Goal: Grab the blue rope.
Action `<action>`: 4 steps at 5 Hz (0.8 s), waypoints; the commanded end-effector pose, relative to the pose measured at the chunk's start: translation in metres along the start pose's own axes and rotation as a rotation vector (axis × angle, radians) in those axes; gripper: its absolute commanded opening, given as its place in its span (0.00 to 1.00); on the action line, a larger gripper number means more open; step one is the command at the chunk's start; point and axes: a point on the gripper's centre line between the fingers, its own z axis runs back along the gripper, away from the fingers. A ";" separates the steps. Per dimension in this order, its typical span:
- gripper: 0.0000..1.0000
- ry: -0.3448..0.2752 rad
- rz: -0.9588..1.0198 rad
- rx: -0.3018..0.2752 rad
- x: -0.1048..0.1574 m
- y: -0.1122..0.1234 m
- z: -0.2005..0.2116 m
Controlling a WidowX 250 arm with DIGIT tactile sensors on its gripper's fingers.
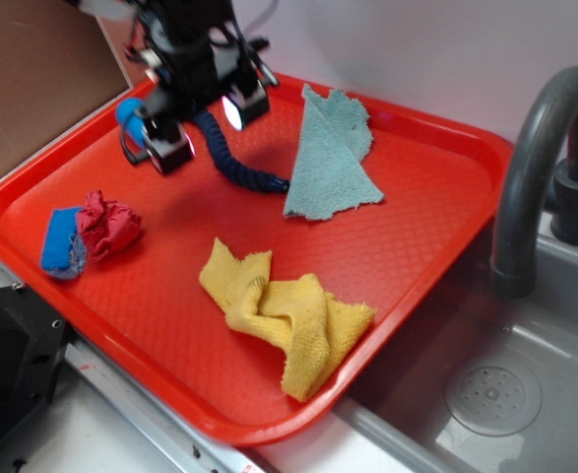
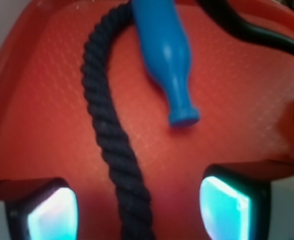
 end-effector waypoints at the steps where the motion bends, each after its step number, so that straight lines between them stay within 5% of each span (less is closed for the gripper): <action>1: 1.00 -0.050 -0.063 -0.016 -0.008 0.002 -0.016; 2: 0.00 -0.071 -0.083 -0.007 -0.014 0.006 -0.024; 4: 0.00 -0.059 -0.084 -0.002 -0.018 0.019 -0.028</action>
